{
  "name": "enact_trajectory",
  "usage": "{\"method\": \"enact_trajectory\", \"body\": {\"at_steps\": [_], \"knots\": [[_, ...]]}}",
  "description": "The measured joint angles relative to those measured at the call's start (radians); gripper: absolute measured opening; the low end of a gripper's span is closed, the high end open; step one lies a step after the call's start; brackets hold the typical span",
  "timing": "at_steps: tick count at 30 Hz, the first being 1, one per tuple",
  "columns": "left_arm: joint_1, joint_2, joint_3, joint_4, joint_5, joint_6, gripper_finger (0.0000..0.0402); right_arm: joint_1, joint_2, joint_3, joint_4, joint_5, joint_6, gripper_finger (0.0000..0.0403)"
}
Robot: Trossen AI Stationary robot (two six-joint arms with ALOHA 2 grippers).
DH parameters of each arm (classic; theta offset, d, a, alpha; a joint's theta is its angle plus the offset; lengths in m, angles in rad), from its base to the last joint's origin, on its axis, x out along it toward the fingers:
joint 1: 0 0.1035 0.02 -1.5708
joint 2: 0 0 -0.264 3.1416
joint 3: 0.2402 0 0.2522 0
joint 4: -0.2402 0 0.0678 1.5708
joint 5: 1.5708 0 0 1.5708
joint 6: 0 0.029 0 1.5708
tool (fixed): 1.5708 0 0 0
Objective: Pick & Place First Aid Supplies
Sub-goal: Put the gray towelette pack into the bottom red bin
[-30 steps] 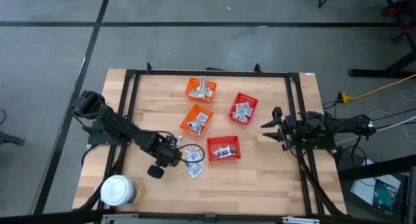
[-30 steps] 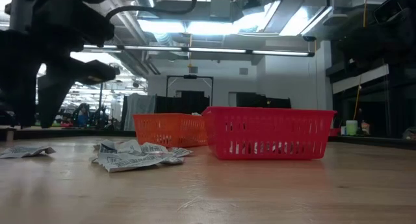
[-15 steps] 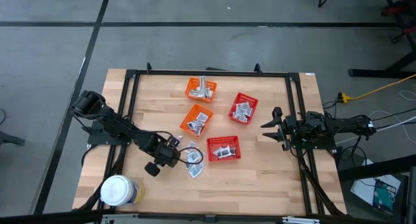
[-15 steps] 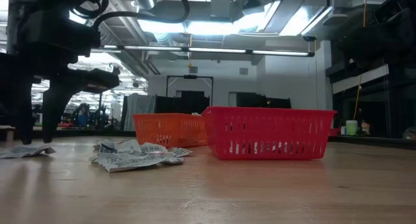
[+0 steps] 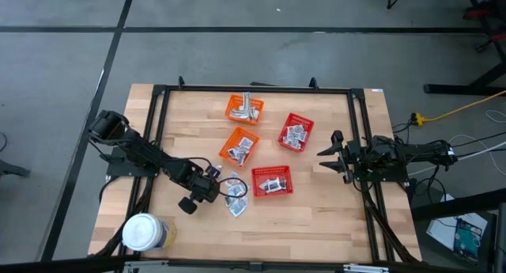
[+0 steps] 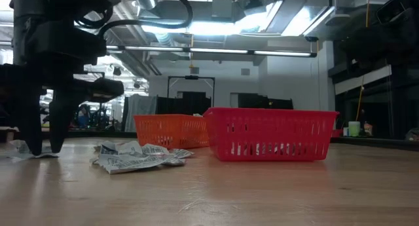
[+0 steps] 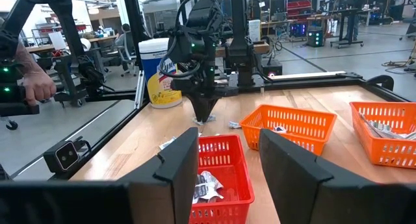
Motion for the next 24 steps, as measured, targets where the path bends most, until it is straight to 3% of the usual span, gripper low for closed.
{"method": "enact_trajectory", "body": {"at_steps": [13,20,24], "knots": [[0.002,0.104,0.008,0.096,0.207,-0.088,0.0007,0.000,0.000,0.000,0.000,0.000,0.000,0.0163],[0.037,0.039,-0.007,0.095,0.233,-0.293,0.0003,0.000,0.000,0.000,0.000,0.000,0.000,0.0163],[0.070,-0.022,-0.005,0.156,0.345,-0.410,0.0003,0.000,0.000,0.000,0.000,0.000,0.000,0.0163]]}}
